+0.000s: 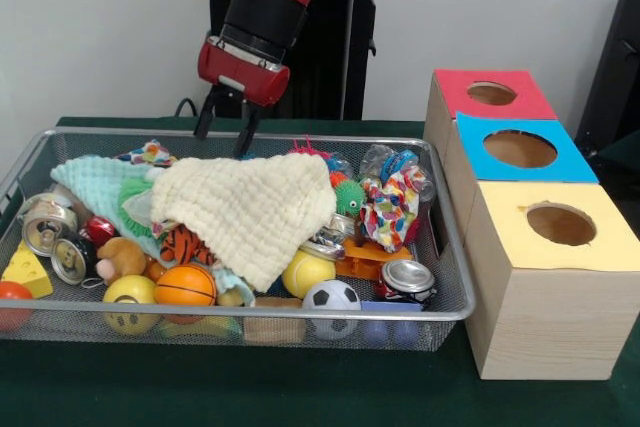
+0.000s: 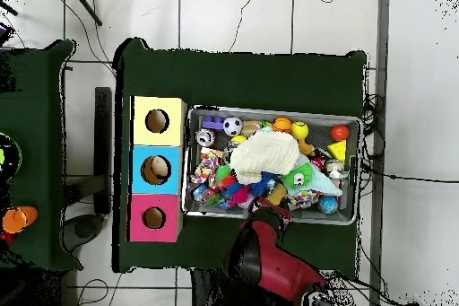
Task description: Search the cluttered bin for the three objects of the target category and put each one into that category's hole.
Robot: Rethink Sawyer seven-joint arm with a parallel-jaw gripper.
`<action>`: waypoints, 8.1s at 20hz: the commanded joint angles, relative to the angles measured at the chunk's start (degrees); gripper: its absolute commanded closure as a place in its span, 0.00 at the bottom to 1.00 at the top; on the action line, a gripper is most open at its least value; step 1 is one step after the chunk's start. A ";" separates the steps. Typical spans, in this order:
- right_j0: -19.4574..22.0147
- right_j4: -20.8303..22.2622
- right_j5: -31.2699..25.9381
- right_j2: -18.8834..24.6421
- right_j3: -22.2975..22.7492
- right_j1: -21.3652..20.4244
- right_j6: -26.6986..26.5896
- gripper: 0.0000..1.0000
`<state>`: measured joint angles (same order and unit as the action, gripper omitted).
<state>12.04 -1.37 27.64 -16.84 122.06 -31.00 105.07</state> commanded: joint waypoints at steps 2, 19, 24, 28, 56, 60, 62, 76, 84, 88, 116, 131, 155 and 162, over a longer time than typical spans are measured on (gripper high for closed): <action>3.54 7.08 -7.04 9.85 -11.21 -4.61 4.60 0.00; 5.45 9.47 -0.16 12.11 -14.90 4.14 8.06 0.00; 5.58 9.20 2.80 12.05 -15.70 7.59 8.98 0.00; 5.90 9.59 3.53 12.26 -16.33 8.64 9.20 0.00; -15.05 -23.40 64.64 1.55 -7.23 21.66 8.42 1.00; -16.31 -29.26 65.18 4.61 -5.75 23.91 11.91 1.00; -17.23 -32.36 66.48 5.83 -4.94 24.51 12.80 1.00; -21.07 -44.42 58.73 11.35 0.74 22.71 17.47 1.00; -24.32 -55.71 59.77 17.07 -0.07 27.13 23.70 1.00; -27.01 -64.50 64.49 19.25 -3.90 31.31 25.46 1.00; -36.82 -80.23 70.66 14.08 -12.76 38.95 33.29 0.00; -36.33 -77.01 68.10 13.46 -12.54 38.87 32.68 0.00; -38.87 -62.91 71.75 -6.40 -3.60 29.44 38.65 0.00; -30.55 -31.27 48.96 -9.33 -4.48 19.43 28.88 0.00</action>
<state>-25.77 -56.42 97.53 -25.08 122.43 -1.66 125.78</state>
